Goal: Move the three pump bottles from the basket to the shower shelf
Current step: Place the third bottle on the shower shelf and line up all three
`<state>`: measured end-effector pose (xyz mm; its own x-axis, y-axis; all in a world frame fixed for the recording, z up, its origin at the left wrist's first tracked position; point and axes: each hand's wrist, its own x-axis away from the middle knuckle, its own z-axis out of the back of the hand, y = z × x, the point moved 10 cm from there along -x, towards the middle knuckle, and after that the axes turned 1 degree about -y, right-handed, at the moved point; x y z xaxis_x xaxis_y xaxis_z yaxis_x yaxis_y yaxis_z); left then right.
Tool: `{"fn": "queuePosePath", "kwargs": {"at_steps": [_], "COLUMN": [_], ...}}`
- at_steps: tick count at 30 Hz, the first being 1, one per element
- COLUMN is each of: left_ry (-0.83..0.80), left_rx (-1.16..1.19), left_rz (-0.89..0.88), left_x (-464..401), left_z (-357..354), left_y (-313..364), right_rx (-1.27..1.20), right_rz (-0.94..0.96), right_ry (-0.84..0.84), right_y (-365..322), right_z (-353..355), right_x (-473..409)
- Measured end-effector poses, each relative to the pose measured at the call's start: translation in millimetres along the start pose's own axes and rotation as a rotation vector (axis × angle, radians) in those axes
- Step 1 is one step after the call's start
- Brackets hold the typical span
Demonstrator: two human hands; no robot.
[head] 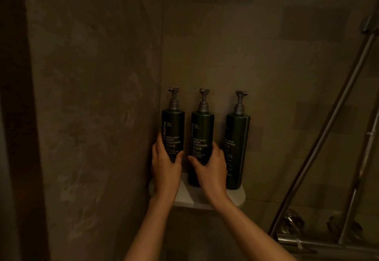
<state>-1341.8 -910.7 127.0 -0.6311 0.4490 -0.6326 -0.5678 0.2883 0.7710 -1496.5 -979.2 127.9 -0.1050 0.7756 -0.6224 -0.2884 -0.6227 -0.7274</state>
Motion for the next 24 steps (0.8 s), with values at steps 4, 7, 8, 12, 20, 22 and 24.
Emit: {"fn": "queuePosePath", "kwargs": {"at_steps": [4, 7, 8, 12, 20, 22, 24], "left_ry": [-0.011, -0.002, 0.004, 0.033, 0.037, 0.035, 0.040], "left_rx": [0.043, 0.037, 0.034, 0.021, -0.020, -0.030, -0.035], "left_rz": [-0.013, -0.032, -0.032, -0.036, -0.044, -0.045, -0.042], "left_x": [2.5, 5.3, 5.6, 7.3, 7.3, 5.8, 4.3], "left_z": [1.9, 4.0, 4.9, 10.3, 10.1, 8.9, 8.2], "left_y": [3.2, 5.3, 5.4, 5.8, 4.0, 3.9, 3.3], "right_rx": [0.065, 0.078, 0.075, 0.061, 0.099, 0.117, 0.131], "right_rz": [0.066, 0.097, 0.103, 0.093, 0.063, 0.046, 0.041], "right_ry": [-0.029, -0.034, -0.019, 0.064, 0.082, 0.078, 0.072], "right_y": [-7.7, -11.6, -13.1, -16.7, -11.7, -9.6, -9.6], "right_z": [-1.2, -3.1, -1.8, 5.9, 3.4, 2.4, 1.7], "right_x": [6.2, 10.5, 11.0, 12.3, 12.0, 10.4, 10.0]}}
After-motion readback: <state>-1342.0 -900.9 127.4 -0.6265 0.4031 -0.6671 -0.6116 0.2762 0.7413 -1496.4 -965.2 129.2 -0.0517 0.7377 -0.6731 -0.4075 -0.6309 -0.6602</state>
